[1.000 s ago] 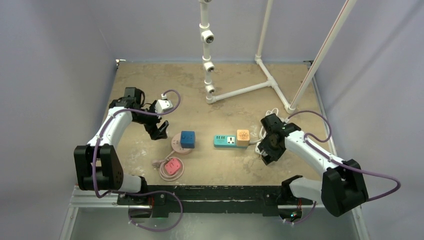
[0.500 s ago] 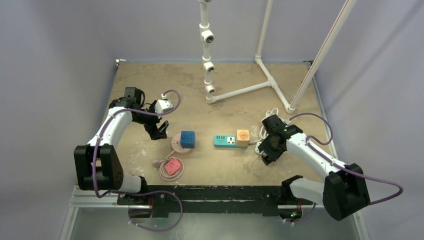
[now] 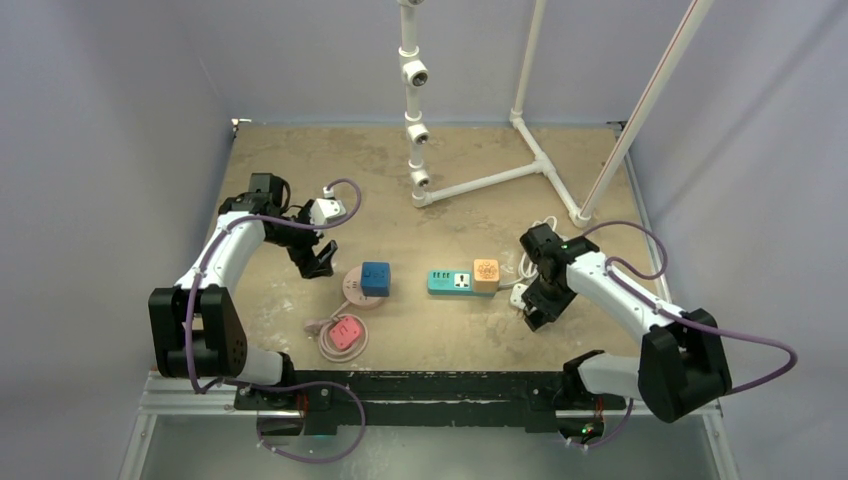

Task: Insert the plug
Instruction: Pick up the plug from the center of the board.

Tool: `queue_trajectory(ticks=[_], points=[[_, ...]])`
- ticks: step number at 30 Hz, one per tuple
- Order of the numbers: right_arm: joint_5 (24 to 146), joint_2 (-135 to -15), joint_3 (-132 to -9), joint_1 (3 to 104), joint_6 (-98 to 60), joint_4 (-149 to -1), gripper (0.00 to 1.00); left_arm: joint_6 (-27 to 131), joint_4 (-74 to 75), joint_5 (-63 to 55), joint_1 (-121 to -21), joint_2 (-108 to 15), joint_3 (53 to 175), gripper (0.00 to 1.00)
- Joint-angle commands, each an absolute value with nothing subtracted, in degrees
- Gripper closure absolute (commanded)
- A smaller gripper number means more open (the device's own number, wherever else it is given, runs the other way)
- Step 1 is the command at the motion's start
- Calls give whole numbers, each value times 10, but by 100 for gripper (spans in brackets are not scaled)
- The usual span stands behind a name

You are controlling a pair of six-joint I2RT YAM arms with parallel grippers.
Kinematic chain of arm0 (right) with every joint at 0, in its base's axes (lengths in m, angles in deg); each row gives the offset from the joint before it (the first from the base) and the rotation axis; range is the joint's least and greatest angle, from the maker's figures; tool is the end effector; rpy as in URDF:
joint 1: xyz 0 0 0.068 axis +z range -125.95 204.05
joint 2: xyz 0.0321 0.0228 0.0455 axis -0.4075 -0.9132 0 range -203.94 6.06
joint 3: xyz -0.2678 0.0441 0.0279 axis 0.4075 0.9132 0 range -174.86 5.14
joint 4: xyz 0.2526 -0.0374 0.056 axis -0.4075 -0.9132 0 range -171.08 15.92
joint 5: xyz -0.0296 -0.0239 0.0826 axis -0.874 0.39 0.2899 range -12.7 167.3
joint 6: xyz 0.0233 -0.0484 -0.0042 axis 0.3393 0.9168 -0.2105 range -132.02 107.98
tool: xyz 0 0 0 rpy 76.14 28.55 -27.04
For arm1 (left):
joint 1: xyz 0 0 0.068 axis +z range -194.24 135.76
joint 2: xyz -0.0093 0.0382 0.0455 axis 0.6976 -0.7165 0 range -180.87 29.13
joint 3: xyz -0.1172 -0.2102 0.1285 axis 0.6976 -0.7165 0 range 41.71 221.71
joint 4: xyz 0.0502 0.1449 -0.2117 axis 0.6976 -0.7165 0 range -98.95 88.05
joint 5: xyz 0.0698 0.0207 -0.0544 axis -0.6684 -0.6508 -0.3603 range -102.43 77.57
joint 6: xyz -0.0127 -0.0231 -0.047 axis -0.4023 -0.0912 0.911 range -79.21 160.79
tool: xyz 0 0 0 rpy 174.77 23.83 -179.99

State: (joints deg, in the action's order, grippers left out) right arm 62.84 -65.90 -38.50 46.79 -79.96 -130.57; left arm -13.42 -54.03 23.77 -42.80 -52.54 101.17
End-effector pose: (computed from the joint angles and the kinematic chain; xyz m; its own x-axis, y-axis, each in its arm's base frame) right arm 0.1807 0.0661 0.1930 -0.6726 0.6912 -0.2643 0.7185 0.6955 -0.0098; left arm 0.2595 -0.0146 0.2388 -0.4493 0.6435 -0.6197 0.8623 0.4936 -0.1127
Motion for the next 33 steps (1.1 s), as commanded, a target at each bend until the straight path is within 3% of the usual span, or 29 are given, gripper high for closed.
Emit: queue_trajectory(ticks=[1,8,19,28,33], points=[[578,-643,-403,462,-813,-1362,58,-152,-545,241,-428,-523,1028,9],[571,-705,-401,460,-812,-1343,56,-157,-531,239,-428,-526,1016,9],[588,-682,-386,460,-823,-1309,55,-166,-545,241,-427,-533,1022,9],[583,-671,-381,460,-817,-1305,46,-167,-552,239,-427,-532,1029,9],[577,-690,-386,460,-807,-1304,49,-169,-551,235,-427,-529,1026,9]])
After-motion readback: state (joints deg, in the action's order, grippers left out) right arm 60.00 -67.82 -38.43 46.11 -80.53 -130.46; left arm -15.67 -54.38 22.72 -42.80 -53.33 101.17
